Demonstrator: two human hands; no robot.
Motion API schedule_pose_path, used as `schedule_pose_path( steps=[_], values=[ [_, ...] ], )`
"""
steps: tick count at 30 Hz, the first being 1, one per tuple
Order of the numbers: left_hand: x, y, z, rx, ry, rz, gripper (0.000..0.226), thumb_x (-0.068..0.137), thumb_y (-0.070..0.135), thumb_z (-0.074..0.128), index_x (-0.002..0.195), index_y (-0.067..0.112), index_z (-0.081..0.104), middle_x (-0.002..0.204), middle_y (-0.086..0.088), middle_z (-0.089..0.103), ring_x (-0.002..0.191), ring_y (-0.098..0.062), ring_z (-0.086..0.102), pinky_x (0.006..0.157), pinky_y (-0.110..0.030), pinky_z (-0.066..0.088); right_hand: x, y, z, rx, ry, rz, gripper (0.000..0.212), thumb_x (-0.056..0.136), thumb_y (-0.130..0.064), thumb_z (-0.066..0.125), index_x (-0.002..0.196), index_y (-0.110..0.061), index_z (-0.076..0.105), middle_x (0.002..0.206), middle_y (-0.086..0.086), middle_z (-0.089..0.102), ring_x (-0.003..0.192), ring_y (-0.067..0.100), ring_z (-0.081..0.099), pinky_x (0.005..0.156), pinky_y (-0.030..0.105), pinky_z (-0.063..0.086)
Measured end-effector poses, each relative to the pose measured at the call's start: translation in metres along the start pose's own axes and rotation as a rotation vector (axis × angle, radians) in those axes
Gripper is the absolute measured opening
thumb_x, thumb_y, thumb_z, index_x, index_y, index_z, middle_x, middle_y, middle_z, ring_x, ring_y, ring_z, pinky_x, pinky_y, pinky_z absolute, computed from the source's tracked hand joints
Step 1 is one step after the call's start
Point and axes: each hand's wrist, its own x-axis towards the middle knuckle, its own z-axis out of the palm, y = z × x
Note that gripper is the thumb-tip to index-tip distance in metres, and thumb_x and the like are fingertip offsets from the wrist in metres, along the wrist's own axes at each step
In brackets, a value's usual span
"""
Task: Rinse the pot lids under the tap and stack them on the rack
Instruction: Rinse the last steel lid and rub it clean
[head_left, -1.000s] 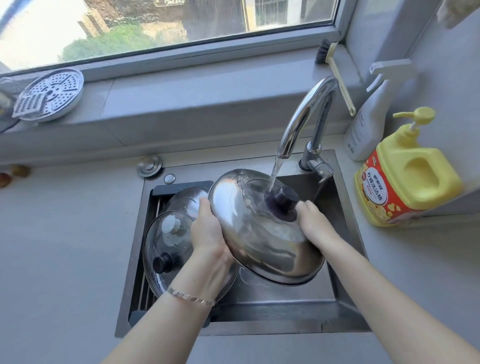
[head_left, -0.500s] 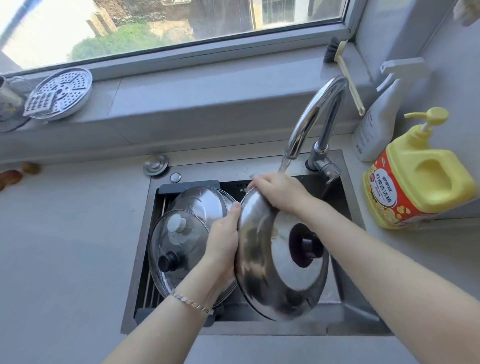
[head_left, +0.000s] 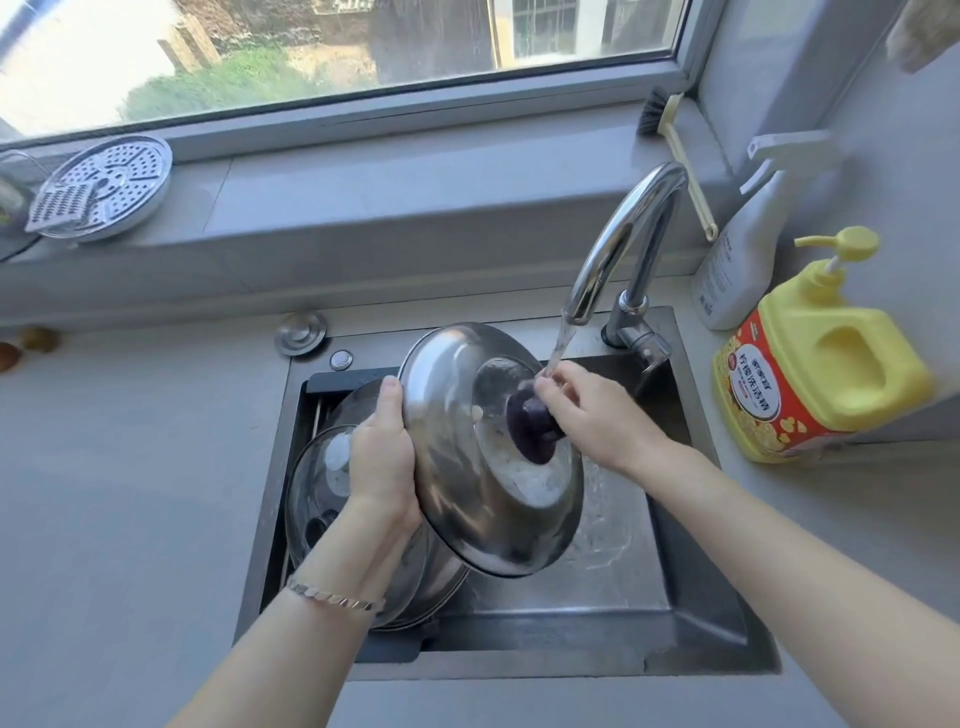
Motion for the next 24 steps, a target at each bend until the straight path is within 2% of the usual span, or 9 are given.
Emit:
schedule_pose_path(
  steps=[2,4,8,11,14,17,19,21,24],
  values=[
    [-0.002,0.005,0.006,0.007,-0.008,0.021,0.048,0.095,0.04,0.045,0.069,0.007,0.068,0.065,-0.01,0.071,0.063,-0.025,0.068,0.067,-0.036,0.058,-0.004,-0.006,0.015,-0.027,-0.038,-0.03,0.031,0.093,-0.049,0.038,0.106,-0.023,0.049,0.102,0.005,0.055,0.093,0.025,0.054,0.084,0.036,0.043],
    [-0.004,0.005,0.012,0.009,-0.008,0.017,0.048,0.097,0.037,0.043,0.066,0.006,0.063,0.055,-0.005,0.068,0.052,-0.02,0.066,0.055,-0.028,0.056,-0.002,-0.016,0.025,-0.13,0.098,0.004,0.029,0.094,-0.045,0.038,0.095,-0.018,0.048,0.098,0.008,0.056,0.091,0.031,0.054,0.076,0.035,0.04],
    [-0.001,0.006,0.014,-0.034,0.05,-0.009,0.041,0.095,0.038,0.045,0.069,0.01,0.059,0.053,-0.003,0.063,0.048,-0.018,0.062,0.053,-0.027,0.054,0.013,-0.027,0.027,-0.11,0.137,0.132,0.029,0.096,-0.026,0.032,0.076,-0.012,0.049,0.093,0.013,0.06,0.089,0.034,0.052,0.068,0.032,0.031],
    [0.003,0.006,0.012,-0.056,0.071,-0.046,0.038,0.094,0.04,0.047,0.071,0.013,0.06,0.066,-0.007,0.061,0.058,-0.023,0.06,0.061,-0.033,0.054,0.023,-0.03,0.024,0.201,0.025,0.307,0.031,0.092,-0.026,0.035,0.062,-0.021,0.039,0.076,0.004,0.052,0.067,0.027,0.049,0.06,0.028,0.038],
    [0.007,0.006,0.008,-0.064,0.063,-0.056,0.038,0.093,0.042,0.048,0.075,0.012,0.064,0.076,-0.011,0.064,0.066,-0.025,0.062,0.07,-0.038,0.055,0.023,-0.027,0.01,0.633,-0.174,0.437,0.02,0.087,-0.028,0.059,0.07,-0.018,0.054,0.07,0.0,0.053,0.058,0.014,0.052,0.047,0.02,0.046],
    [0.012,0.008,0.004,-0.058,0.033,-0.048,0.039,0.093,0.041,0.047,0.076,0.011,0.065,0.071,-0.008,0.066,0.061,-0.023,0.063,0.063,-0.032,0.054,0.019,-0.008,-0.004,0.856,-0.385,0.316,0.006,0.085,-0.018,0.067,0.088,-0.012,0.065,0.081,0.001,0.065,0.064,0.011,0.063,0.057,0.019,0.053],
    [0.017,0.009,0.001,-0.085,0.009,-0.093,0.045,0.089,0.047,0.05,0.087,0.006,0.069,0.081,-0.013,0.072,0.071,-0.029,0.069,0.07,-0.037,0.058,0.016,0.004,-0.012,1.032,-0.471,0.249,0.018,0.082,-0.002,0.065,0.1,-0.008,0.064,0.09,0.003,0.071,0.074,0.013,0.069,0.065,0.02,0.056],
    [0.02,0.01,-0.002,-0.102,-0.018,-0.15,0.057,0.084,0.053,0.051,0.106,0.003,0.068,0.1,-0.02,0.071,0.091,-0.036,0.069,0.081,-0.046,0.056,0.015,0.011,-0.017,1.094,-0.502,0.206,0.025,0.076,0.001,0.061,0.101,-0.005,0.063,0.088,0.005,0.073,0.076,0.018,0.071,0.066,0.02,0.056],
    [0.023,0.007,-0.004,-0.133,-0.007,-0.201,0.053,0.089,0.051,0.048,0.109,0.007,0.068,0.104,-0.015,0.071,0.092,-0.032,0.068,0.08,-0.042,0.056,0.016,0.005,-0.013,1.02,-0.403,0.191,0.017,0.079,0.0,0.067,0.094,-0.006,0.063,0.083,0.006,0.071,0.067,0.017,0.07,0.059,0.019,0.056]
  ],
)
